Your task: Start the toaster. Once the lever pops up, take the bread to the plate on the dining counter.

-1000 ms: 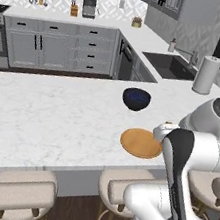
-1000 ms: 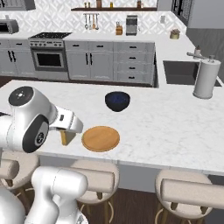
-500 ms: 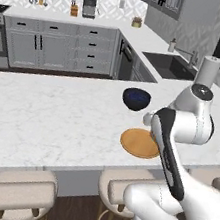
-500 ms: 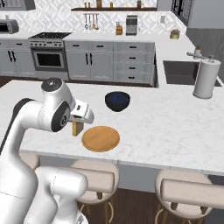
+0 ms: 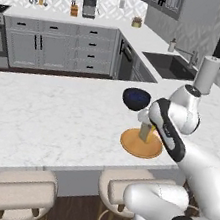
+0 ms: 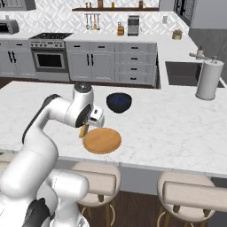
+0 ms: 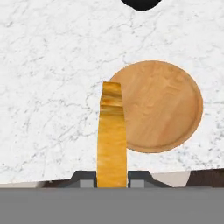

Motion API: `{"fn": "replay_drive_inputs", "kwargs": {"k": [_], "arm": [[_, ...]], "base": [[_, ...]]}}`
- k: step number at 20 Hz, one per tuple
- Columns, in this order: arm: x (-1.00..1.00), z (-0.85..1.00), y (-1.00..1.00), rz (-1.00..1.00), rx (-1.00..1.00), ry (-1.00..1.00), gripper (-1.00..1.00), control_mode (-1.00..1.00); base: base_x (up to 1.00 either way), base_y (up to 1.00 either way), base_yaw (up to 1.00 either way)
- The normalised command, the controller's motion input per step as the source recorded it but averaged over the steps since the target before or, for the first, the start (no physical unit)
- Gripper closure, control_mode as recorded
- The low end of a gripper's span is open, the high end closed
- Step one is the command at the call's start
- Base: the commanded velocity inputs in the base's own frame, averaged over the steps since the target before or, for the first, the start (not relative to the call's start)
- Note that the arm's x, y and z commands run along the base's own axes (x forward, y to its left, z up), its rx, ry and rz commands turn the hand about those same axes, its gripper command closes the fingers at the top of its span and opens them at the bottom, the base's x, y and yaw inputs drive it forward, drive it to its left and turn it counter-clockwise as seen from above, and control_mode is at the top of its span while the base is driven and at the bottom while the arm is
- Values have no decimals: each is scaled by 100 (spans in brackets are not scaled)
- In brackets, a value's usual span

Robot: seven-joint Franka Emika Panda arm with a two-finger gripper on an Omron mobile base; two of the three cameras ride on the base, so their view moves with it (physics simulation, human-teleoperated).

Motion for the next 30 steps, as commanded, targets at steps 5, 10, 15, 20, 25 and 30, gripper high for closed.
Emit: {"fn": "replay_drive_inputs", "kwargs": {"k": [5, 10, 15, 20, 25, 30], "arm": [[48, -55, -26, 4, 20, 5, 100, -100], [40, -37, -14, 1, 8, 0, 100, -100], [28, -31, 0, 1, 1, 0, 100, -100], [7, -30, 0, 0, 0, 2, 100, -100], [13, -26, 0, 0, 0, 2, 100, -100], [7, -15, 0, 0, 0, 1, 100, -100]], "base": [[0, 0, 0], [0, 0, 0], [0, 0, 0], [0, 0, 0], [0, 0, 0], [0, 0, 0]]}}
